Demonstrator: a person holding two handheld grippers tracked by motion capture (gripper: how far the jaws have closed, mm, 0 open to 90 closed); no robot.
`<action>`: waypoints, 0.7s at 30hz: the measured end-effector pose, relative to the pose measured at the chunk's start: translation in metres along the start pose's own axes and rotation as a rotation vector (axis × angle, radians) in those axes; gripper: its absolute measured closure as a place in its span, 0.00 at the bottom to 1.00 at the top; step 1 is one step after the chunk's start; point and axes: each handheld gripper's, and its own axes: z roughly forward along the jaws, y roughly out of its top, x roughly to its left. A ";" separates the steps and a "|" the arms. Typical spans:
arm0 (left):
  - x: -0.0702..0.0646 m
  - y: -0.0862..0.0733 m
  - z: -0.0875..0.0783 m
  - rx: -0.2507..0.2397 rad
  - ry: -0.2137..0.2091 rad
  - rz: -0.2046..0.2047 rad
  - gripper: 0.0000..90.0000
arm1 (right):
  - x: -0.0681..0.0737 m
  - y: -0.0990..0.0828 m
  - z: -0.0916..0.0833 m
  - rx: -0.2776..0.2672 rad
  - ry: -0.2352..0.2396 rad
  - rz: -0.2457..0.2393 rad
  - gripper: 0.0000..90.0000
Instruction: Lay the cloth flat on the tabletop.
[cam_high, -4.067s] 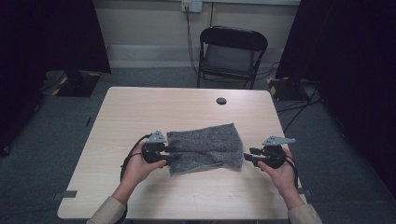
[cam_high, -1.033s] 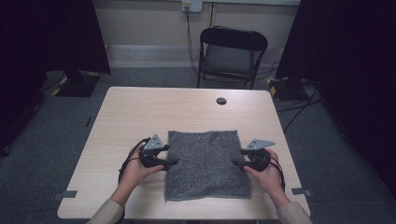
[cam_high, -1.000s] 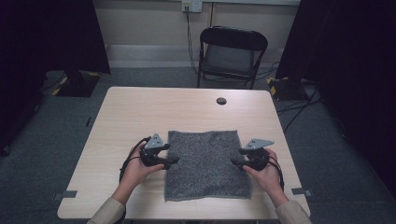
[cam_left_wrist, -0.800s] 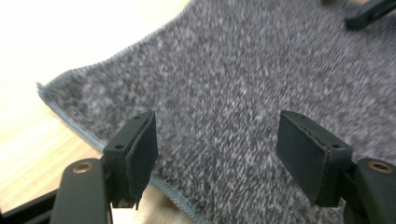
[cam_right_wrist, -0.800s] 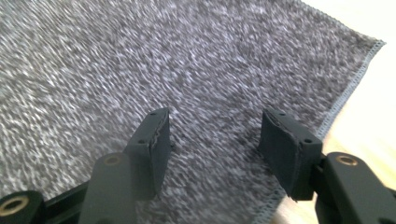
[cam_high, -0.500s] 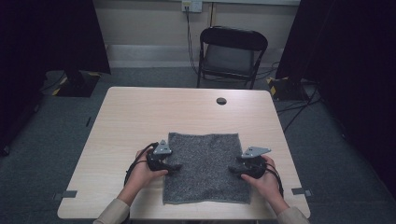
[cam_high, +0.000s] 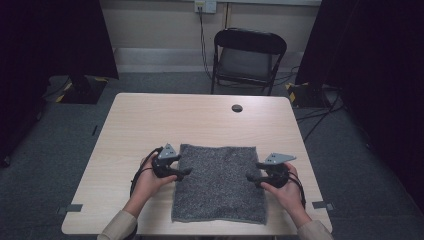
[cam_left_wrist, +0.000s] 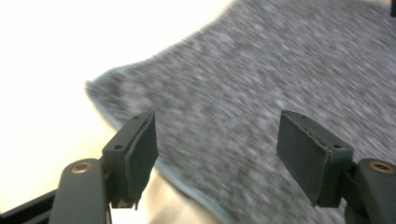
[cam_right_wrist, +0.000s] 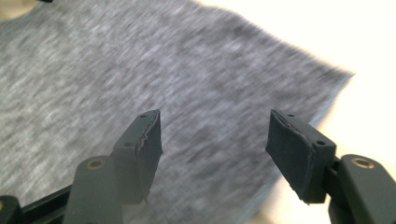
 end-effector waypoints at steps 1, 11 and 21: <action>0.003 0.001 0.001 -0.005 0.009 -0.005 0.33 | -0.005 0.004 0.001 -0.002 -0.010 0.005 0.42; 0.022 0.003 0.026 0.004 0.029 -0.036 0.42 | -0.031 0.009 0.019 0.017 -0.068 0.042 0.46; 0.026 -0.001 0.018 0.023 0.054 -0.040 0.40 | -0.026 0.000 0.016 0.016 -0.034 0.046 0.46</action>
